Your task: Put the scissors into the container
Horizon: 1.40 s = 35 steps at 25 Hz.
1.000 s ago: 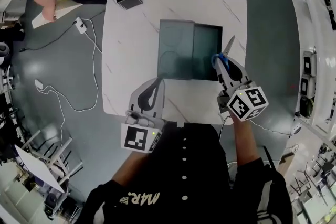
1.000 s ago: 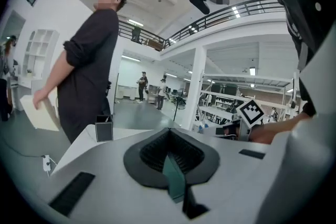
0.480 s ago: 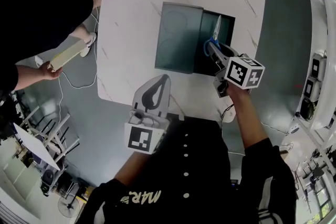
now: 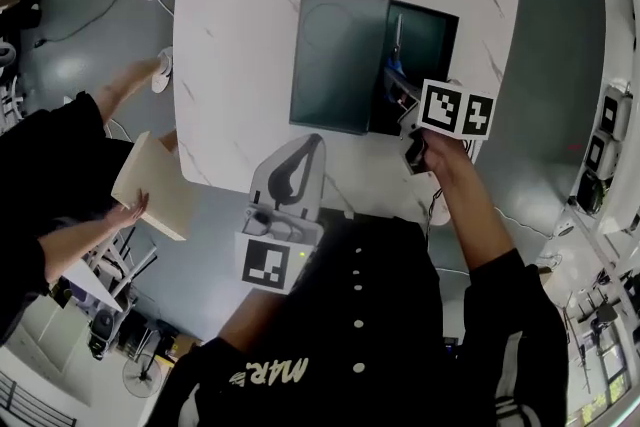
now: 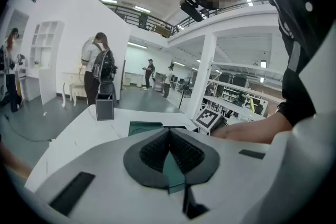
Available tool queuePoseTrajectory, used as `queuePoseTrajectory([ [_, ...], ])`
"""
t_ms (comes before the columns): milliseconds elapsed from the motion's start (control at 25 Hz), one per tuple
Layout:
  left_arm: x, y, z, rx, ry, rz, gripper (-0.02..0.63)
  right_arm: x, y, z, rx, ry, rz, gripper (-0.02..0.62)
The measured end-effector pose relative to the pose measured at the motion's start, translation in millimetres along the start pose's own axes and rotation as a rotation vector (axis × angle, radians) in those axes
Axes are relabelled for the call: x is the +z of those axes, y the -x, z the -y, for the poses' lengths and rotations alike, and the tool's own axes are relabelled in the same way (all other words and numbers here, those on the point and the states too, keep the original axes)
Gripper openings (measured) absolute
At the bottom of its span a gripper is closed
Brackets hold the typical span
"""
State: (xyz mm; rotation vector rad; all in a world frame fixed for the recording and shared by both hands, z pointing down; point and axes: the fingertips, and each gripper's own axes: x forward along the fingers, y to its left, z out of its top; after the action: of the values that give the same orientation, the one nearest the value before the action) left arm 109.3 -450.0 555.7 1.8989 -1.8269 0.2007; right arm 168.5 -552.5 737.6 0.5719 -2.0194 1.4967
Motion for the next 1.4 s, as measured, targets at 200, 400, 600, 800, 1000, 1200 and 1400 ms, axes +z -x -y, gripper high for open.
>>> queuePoseTrajectory([
  [200, -3, -4, -5, -0.012, 0.013, -0.012, 0.026, -10, -13, 3, 0.013, -0.07, -0.051, 0.057],
  [400, -8, -5, -16, -0.013, 0.015, -0.018, 0.026, -18, -27, 2, 0.047, -0.143, -0.092, 0.057],
  [600, -5, -6, -16, -0.011, 0.018, -0.016, 0.026, -15, -25, 6, 0.054, -0.204, -0.11, 0.068],
  [800, 0, -7, -21, -0.006, 0.016, -0.01, 0.026, -10, -26, 6, 0.006, -0.143, -0.096, 0.103],
  [1000, 10, 4, -15, -0.017, 0.001, 0.014, 0.026, -11, -11, 8, -0.132, 0.015, -0.081, 0.196],
  [1200, 19, 14, -5, -0.033, -0.017, 0.034, 0.026, -17, -1, 8, -0.213, 0.175, -0.087, 0.211],
  [1400, 28, 24, -2, -0.042, -0.038, 0.056, 0.026, -17, 4, 2, -0.305, 0.303, -0.041, 0.186],
])
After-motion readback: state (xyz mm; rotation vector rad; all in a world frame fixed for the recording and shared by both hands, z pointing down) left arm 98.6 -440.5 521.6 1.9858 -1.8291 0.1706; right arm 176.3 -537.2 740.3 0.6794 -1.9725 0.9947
